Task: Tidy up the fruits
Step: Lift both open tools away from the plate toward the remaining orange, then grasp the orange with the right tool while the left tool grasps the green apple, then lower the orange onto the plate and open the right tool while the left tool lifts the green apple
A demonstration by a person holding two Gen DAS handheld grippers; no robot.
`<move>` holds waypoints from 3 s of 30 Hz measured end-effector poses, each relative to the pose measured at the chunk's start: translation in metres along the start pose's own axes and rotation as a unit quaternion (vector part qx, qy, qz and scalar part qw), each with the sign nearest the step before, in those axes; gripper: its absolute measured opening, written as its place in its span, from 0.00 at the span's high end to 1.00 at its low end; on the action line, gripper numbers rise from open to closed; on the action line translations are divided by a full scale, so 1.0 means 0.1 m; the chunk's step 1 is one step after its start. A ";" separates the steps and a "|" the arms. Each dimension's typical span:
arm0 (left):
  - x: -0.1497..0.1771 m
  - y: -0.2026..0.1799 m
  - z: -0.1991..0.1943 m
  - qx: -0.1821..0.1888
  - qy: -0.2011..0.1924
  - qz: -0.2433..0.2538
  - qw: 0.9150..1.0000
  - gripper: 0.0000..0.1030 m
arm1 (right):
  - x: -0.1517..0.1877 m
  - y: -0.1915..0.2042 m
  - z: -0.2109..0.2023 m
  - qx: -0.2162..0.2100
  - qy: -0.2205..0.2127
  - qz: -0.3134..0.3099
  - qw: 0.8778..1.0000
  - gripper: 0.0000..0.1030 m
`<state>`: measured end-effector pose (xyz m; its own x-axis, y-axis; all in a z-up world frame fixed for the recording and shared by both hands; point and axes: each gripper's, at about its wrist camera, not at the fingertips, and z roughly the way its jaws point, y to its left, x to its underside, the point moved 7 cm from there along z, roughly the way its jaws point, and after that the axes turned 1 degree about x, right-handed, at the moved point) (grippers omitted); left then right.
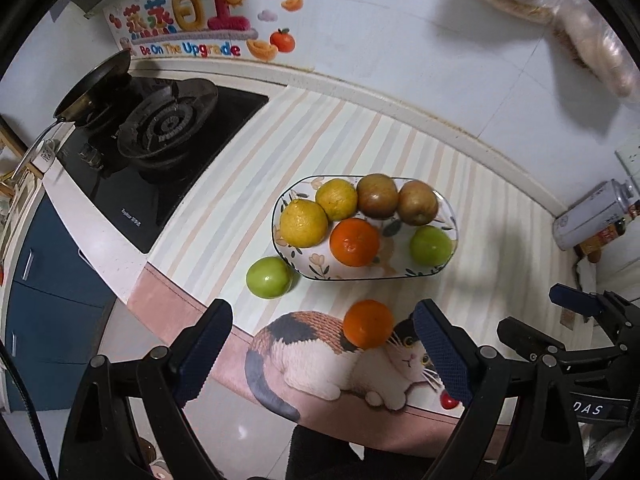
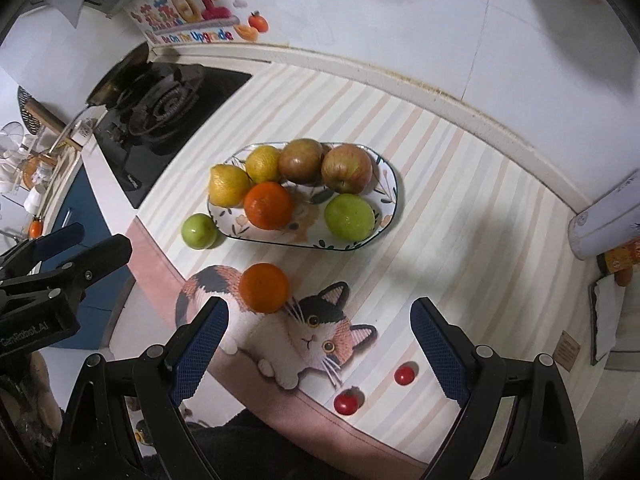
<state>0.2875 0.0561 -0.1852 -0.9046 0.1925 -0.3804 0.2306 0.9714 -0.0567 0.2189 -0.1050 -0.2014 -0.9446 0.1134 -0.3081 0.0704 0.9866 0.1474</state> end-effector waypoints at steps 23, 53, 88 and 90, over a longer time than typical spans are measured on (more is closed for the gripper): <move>0.12 -0.12 -0.56 0.014 -0.044 -0.004 0.999 0.10 | 0.16 -0.01 -0.60 -0.021 -0.038 0.026 0.999 0.08; 0.07 1.13 1.50 -0.069 0.104 -0.096 0.988 0.00 | 0.26 0.73 2.26 -0.045 0.141 0.037 0.988 0.35; -0.48 0.20 1.04 0.096 0.059 -0.006 0.994 0.44 | -0.23 -0.15 1.22 -0.091 0.046 0.130 0.986 0.36; -0.66 0.19 1.01 0.092 0.050 0.000 0.994 0.44 | -0.38 -0.30 1.17 -0.084 0.032 0.145 0.985 0.36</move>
<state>0.3877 0.0474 -0.2545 -0.9332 0.2145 -0.2882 0.2847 0.9309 -0.2289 0.2903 -0.1249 -0.3039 -0.9113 0.3740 -0.1719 0.2901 0.8799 0.3763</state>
